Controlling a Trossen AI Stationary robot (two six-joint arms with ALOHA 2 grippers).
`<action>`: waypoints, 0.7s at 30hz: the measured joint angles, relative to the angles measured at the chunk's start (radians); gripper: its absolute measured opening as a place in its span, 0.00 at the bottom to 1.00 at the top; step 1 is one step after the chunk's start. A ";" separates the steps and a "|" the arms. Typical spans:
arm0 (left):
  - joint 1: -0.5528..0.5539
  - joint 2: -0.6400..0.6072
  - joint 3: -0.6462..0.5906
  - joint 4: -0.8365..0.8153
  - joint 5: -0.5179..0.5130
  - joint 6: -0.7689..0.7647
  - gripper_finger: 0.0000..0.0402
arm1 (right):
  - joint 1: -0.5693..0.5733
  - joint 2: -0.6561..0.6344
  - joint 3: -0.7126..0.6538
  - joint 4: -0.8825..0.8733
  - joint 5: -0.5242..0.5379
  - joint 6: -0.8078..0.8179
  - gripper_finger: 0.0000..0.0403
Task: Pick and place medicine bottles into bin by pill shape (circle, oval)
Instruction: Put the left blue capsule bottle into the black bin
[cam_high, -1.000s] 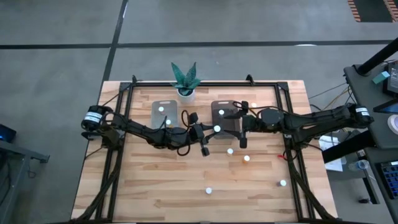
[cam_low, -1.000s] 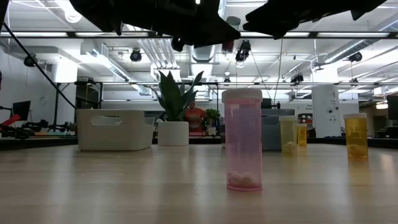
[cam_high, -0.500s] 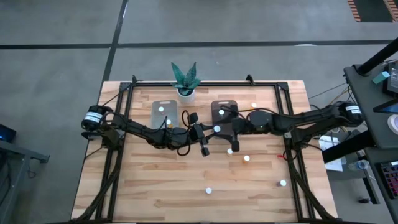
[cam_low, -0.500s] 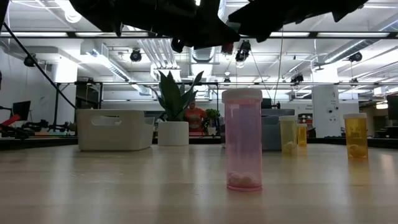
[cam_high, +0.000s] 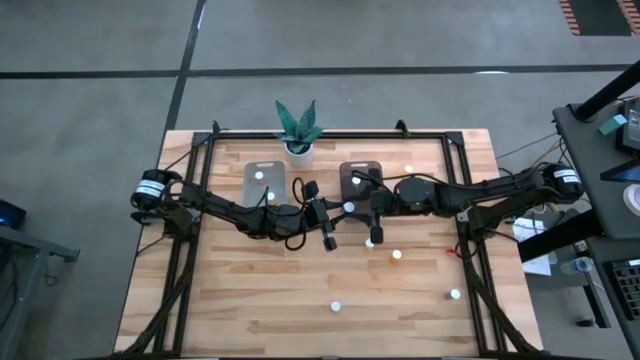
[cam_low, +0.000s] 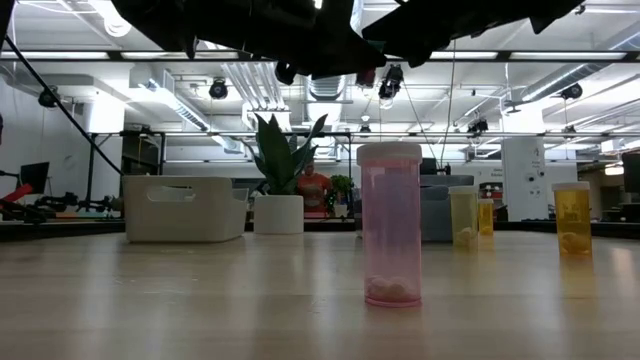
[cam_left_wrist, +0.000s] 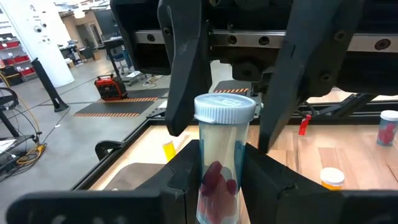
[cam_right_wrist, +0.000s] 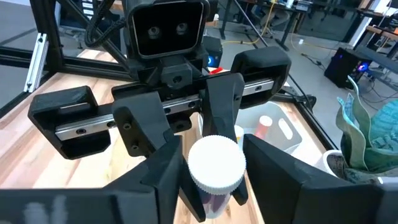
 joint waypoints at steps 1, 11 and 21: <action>0.000 0.000 0.000 0.000 0.000 0.000 0.19 | 0.000 0.000 0.000 0.000 0.000 0.000 0.37; 0.000 0.000 0.000 0.009 0.000 0.000 0.27 | 0.000 0.001 0.000 -0.006 0.000 -0.001 0.27; -0.001 -0.009 -0.002 -0.002 -0.001 0.000 0.45 | -0.016 0.001 0.000 -0.040 0.000 0.000 0.29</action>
